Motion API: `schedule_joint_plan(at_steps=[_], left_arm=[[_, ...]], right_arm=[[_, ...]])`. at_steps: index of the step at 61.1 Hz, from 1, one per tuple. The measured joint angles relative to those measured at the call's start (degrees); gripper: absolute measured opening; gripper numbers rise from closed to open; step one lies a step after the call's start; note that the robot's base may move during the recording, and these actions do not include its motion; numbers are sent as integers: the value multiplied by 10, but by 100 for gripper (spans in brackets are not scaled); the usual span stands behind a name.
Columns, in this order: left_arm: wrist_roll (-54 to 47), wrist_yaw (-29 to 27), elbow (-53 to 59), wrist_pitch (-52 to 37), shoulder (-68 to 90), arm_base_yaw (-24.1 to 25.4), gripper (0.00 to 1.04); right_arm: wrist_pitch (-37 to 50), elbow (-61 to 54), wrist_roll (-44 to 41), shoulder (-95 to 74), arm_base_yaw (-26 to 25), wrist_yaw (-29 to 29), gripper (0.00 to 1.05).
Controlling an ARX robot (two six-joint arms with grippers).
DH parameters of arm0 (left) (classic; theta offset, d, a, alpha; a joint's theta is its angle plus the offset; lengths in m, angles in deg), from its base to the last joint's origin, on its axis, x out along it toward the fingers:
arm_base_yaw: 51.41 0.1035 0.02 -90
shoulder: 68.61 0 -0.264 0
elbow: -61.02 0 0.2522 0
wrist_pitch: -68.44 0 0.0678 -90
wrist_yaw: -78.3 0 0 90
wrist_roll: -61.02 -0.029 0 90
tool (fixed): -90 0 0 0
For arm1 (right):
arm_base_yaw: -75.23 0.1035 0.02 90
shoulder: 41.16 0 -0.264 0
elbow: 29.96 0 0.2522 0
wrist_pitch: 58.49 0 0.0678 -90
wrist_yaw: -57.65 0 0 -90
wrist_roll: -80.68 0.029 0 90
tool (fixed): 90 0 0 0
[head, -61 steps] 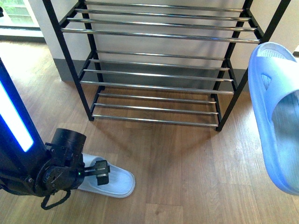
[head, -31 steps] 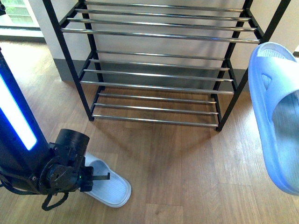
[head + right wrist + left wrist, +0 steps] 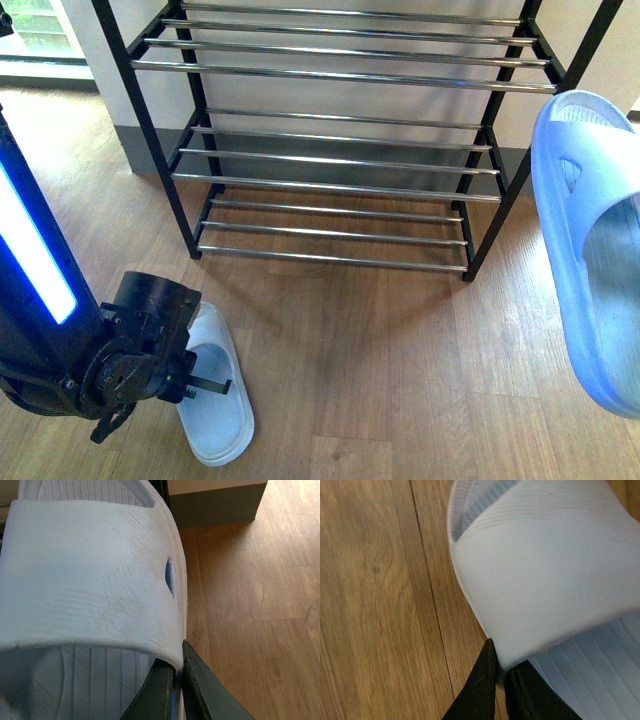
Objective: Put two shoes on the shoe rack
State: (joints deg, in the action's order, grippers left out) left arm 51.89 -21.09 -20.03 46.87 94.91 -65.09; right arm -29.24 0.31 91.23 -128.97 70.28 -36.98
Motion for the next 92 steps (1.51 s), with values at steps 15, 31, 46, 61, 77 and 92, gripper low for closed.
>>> schedule_joint_plan(at_steps=[15,31,46,61,77,92], left_arm=[[-72,-11,14,-101,16,0,2],[-124,-35,474,38,-643,38,2],[-128,-70,511,235,-971,36,2],[-130,-120,487,404,-1214,9,2],[-85,-187,496,532,-1379,-29,2],[-76,-187,497,533,-1384,-31,2]], right_arm=[[0,0,0,0,0,0,1],[0,0,0,0,1,2,1],[0,0,0,0,0,1,1],[0,0,0,0,0,0,1],[0,0,0,0,0,0,1],[0,0,0,0,0,0,1]])
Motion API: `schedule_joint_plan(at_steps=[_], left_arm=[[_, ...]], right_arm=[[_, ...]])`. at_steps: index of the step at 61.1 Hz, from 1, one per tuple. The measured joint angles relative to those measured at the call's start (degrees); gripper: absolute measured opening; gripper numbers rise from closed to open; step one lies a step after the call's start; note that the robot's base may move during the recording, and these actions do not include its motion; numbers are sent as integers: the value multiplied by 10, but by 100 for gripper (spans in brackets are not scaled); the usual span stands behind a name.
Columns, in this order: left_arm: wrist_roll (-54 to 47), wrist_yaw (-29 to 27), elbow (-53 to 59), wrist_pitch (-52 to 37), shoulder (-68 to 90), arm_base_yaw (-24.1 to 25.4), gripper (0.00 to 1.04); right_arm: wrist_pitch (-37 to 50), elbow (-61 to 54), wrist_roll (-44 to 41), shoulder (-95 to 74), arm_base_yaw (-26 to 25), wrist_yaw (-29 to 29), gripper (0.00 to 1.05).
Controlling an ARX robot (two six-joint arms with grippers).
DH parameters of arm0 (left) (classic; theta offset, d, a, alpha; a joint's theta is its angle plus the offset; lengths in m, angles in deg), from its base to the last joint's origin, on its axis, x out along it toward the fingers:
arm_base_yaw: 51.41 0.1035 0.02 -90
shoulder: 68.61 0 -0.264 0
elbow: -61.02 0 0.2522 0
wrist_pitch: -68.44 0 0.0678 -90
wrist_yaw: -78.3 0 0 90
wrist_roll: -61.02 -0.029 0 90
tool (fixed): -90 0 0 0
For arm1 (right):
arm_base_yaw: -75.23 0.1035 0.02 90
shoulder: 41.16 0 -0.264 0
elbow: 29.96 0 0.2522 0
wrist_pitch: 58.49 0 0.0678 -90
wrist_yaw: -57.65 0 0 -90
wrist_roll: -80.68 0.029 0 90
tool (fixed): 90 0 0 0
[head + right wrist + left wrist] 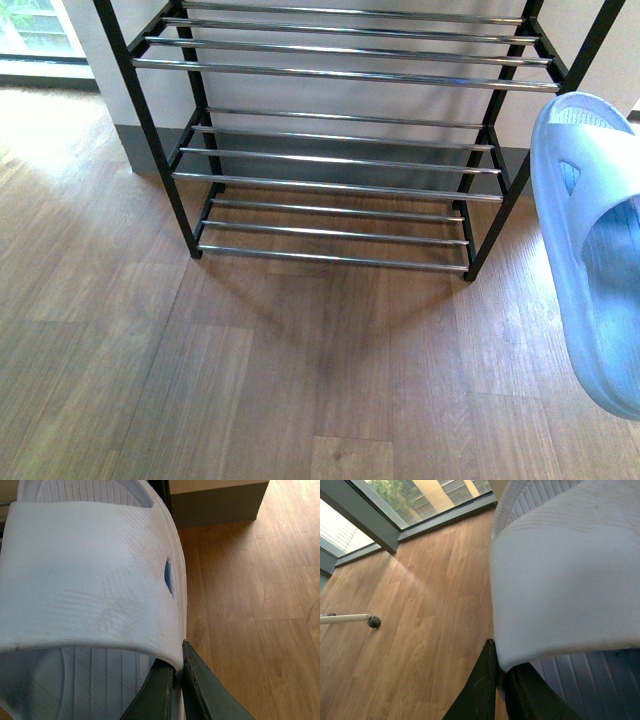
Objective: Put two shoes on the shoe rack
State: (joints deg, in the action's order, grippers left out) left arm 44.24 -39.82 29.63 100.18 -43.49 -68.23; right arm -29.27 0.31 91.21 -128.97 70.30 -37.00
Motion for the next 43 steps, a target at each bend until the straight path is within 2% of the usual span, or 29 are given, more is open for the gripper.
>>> schedule_joint_plan(at_steps=[43], left_arm=[[2,-3,1,0,-1,0,2]], right_arm=[[0,-1,0,0,-1,0,1]])
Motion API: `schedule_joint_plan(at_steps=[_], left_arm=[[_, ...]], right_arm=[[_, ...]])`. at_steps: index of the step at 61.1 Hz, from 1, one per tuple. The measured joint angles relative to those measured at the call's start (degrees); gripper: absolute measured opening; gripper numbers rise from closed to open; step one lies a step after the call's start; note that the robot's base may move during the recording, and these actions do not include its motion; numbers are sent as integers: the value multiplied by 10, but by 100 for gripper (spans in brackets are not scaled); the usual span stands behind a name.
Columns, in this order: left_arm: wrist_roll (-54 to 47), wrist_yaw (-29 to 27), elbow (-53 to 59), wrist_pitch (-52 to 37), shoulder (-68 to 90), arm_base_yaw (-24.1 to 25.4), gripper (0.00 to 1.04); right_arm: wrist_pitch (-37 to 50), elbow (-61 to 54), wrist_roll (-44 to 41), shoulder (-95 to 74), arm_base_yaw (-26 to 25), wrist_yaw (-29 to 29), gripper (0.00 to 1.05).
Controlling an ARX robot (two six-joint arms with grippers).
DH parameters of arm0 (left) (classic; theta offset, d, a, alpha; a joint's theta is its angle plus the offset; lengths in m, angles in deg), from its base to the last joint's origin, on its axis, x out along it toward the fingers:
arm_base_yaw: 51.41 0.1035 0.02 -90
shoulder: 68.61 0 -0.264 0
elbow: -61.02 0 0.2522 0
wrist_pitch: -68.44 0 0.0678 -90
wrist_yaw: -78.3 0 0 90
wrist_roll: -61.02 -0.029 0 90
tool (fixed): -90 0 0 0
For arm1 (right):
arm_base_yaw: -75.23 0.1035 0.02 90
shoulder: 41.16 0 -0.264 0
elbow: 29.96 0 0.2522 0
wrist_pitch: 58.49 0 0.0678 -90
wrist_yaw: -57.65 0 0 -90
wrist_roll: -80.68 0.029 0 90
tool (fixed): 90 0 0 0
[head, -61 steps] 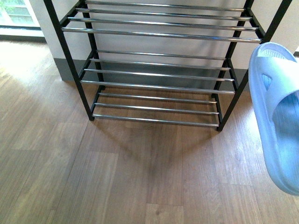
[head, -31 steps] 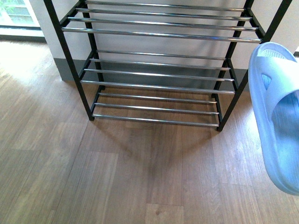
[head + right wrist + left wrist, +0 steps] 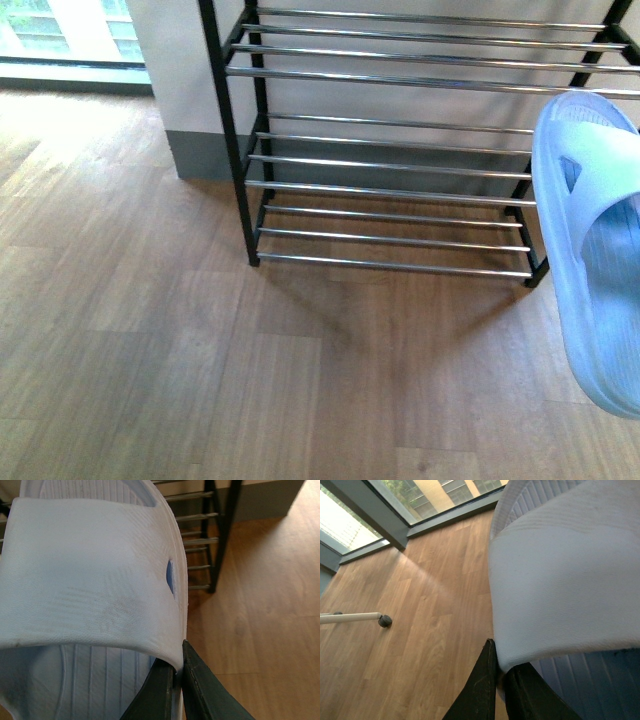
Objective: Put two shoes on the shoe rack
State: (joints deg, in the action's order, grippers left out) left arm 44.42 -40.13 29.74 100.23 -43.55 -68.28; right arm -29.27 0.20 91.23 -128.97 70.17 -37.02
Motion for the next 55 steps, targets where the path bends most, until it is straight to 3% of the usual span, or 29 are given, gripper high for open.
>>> schedule_joint_plan(at_steps=[55], left_arm=[[0,1,0,0,0,0,2]], right_arm=[[0,0,0,0,3,2,1]])
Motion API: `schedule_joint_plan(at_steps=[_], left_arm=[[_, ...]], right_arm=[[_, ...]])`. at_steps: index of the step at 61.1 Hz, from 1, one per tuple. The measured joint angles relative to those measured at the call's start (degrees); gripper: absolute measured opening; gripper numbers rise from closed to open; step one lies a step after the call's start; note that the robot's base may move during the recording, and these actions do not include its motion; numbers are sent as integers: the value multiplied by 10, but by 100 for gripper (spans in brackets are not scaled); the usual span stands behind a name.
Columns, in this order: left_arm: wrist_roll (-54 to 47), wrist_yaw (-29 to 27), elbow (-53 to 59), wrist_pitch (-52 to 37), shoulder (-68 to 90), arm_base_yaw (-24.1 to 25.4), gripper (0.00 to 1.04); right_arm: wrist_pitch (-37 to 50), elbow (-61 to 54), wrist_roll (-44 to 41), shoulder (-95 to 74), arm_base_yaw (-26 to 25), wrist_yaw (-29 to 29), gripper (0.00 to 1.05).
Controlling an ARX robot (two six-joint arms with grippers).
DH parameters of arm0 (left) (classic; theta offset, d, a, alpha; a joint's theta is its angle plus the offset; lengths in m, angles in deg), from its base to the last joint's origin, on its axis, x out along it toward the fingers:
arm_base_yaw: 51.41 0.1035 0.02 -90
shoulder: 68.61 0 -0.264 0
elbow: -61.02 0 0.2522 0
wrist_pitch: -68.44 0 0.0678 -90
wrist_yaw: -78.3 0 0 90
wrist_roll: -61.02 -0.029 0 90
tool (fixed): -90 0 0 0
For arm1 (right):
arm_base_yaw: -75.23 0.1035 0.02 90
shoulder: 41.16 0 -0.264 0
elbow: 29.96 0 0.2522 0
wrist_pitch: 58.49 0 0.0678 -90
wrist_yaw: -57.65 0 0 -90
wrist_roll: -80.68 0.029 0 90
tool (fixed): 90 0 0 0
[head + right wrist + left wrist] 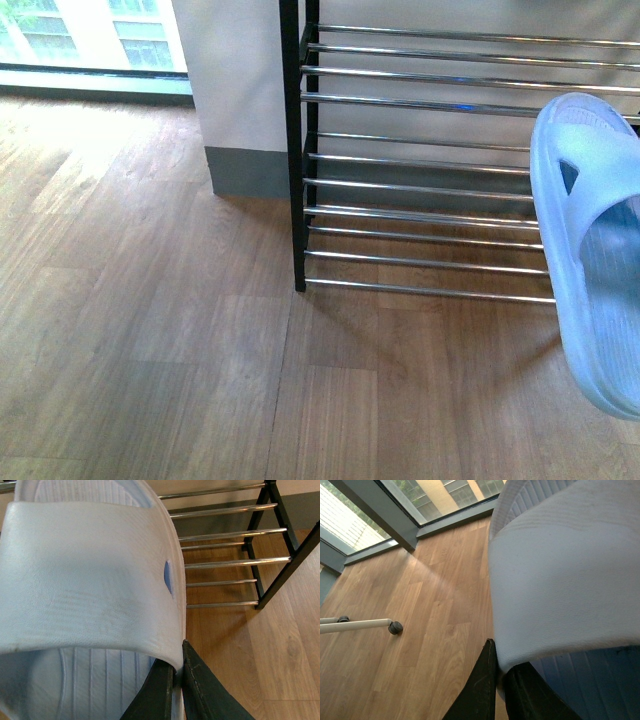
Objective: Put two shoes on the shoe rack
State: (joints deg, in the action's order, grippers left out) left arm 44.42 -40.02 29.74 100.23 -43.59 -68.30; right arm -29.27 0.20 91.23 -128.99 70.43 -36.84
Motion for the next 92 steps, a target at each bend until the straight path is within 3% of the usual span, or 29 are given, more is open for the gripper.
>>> schedule_joint_plan(at_steps=[67,69,74,77,82,92], left_arm=[[0,0,0,0,0,0,2],[0,0,0,0,0,0,2],[0,0,0,0,0,0,2],[0,0,0,0,0,0,2],[0,1,0,0,1,0,2],[0,0,0,0,0,0,2]], right_arm=[[0,0,0,0,0,-1,1],[16,-3,-5,-8,-5,18,1],[181,-32,-45,-56,-21,151,1],[218,-35,-57,-62,-21,197,1],[177,-23,-75,-45,-20,244,1],[68,-18,-114,-51,-17,257,1]])
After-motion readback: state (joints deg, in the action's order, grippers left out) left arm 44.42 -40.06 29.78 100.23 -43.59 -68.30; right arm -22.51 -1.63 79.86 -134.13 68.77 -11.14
